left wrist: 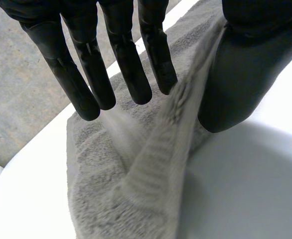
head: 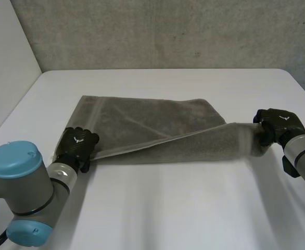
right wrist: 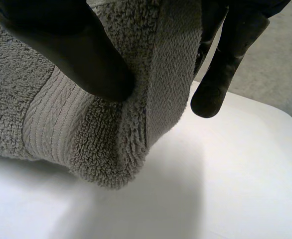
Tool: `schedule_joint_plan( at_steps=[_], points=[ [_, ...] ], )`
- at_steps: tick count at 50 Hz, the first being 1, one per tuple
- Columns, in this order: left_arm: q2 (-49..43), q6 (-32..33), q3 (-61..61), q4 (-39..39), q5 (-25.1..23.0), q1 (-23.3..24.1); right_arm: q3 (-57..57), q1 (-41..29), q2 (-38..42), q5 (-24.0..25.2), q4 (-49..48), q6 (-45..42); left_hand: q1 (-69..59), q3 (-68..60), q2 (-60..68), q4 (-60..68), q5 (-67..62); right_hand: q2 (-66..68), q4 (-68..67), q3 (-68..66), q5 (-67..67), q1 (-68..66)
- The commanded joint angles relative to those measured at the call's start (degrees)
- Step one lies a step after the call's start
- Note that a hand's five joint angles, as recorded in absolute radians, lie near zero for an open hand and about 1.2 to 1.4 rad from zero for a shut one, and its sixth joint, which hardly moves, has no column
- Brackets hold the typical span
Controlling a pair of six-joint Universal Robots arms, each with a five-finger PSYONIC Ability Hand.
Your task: Fold the towel.
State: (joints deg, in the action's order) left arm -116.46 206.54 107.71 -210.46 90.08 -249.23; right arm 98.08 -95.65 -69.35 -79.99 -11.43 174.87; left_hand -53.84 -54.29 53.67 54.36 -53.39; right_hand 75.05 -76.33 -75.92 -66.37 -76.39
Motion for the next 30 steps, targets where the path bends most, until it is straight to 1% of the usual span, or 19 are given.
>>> schedule_joint_plan(
  at_steps=[1,12,14,15,16,17,20,22,23,24,25,26,27,28,29,30],
  points=[
    [1.2,0.0,0.0,0.1,0.0,-2.2,-0.3,1.8,-0.2,-0.2,0.1,1.3,6.8,7.2,-6.6,-7.3,16.3,5.0,-3.7,-4.1,-3.6,-3.6],
    [2.3,0.0,-0.3,0.2,0.0,-5.0,-0.9,3.0,-1.8,-0.4,0.6,1.3,6.1,6.6,-5.9,-6.6,15.7,5.0,-3.7,-4.1,-3.6,-3.6],
    [2.5,0.1,-0.5,0.7,-0.1,-5.5,-0.9,3.0,-2.3,-0.3,0.7,1.2,2.1,2.6,-1.9,-2.6,11.7,5.0,-3.7,-4.1,-3.6,-3.6],
    [2.5,0.1,-0.5,0.7,-0.1,-5.5,-0.8,2.9,-3.0,-0.3,0.8,1.1,2.1,2.5,-1.9,-2.6,11.6,5.0,-3.7,-4.1,-3.6,-3.6],
    [2.8,0.1,-0.5,1.3,-0.1,-5.6,-0.9,2.9,-3.8,0.1,0.8,0.7,-8.6,-8.1,8.8,8.1,1.0,5.0,-3.7,-4.1,-3.6,-3.6],
    [3.5,0.1,-0.5,2.1,-0.1,-5.7,-0.9,2.9,-3.8,0.1,0.8,0.7,-26.0,-25.5,26.2,25.5,-16.4,5.0,-3.7,-4.1,-3.6,-3.6],
    [6.1,0.1,-0.5,3.8,-0.1,-5.6,-1.1,2.8,-5.6,0.4,1.6,0.1,-26.2,-25.7,26.3,25.6,-16.6,5.0,-3.7,-4.1,-3.6,-3.6],
    [6.1,0.1,-0.5,3.8,-0.1,-5.6,-1.3,2.7,-10.1,1.1,3.3,-1.3,-26.2,-25.7,26.3,25.6,-16.6,5.0,-3.7,-4.1,-3.6,-3.6],
    [9.3,0.0,-0.6,4.8,-0.1,-5.6,-1.3,2.7,-10.1,1.1,3.3,-1.3,-26.2,-25.7,26.3,25.6,-16.6,5.0,-3.7,-4.1,-3.6,-3.6],
    [13.8,-0.1,-0.5,5.6,-0.3,-5.7,-1.8,2.7,-13.1,1.8,4.7,-2.9,-26.2,-25.7,26.3,25.6,-16.6,5.0,-3.7,-4.1,-3.6,-3.6],
    [13.9,-0.1,-0.5,5.6,-0.3,-5.7,-2.5,2.7,-15.8,2.6,6.2,-4.3,-26.2,-25.7,26.3,25.6,-16.6,5.0,-3.7,-4.1,-3.6,-3.6],
    [18.5,-0.2,-0.7,6.5,-0.2,-5.7,-2.5,2.7,-15.8,2.6,6.2,-4.3,-26.2,-25.7,26.3,25.6,-16.6,5.0,-3.7,-4.1,-3.6,-3.6],
    [18.5,-0.2,-0.7,6.5,-0.2,-5.7,-3.7,2.6,-18.3,3.4,7.8,-5.8,-26.2,-25.7,26.3,25.6,-16.6,5.0,-3.7,-4.1,-3.6,-3.6],
    [22.9,-0.3,-1.0,7.2,-0.2,-5.7,-5.4,2.7,-20.9,4.3,9.9,-7.0,-26.2,-25.7,26.3,25.6,-16.6,5.0,-3.7,-4.1,-3.6,-3.6],
    [26.5,-0.4,-1.6,8.1,-0.4,-5.6,-5.4,2.7,-20.9,4.3,9.9,-7.0,-26.2,-25.7,26.3,25.6,-16.6,5.0,-3.7,-4.1,-3.6,-3.6],
    [26.5,-0.4,-1.6,8.1,-0.4,-5.6,-7.5,2.9,-23.3,5.4,12.6,-7.8,-26.2,-25.7,26.3,25.6,-16.6,5.0,-3.7,-4.1,-3.6,-3.6]
  ],
)
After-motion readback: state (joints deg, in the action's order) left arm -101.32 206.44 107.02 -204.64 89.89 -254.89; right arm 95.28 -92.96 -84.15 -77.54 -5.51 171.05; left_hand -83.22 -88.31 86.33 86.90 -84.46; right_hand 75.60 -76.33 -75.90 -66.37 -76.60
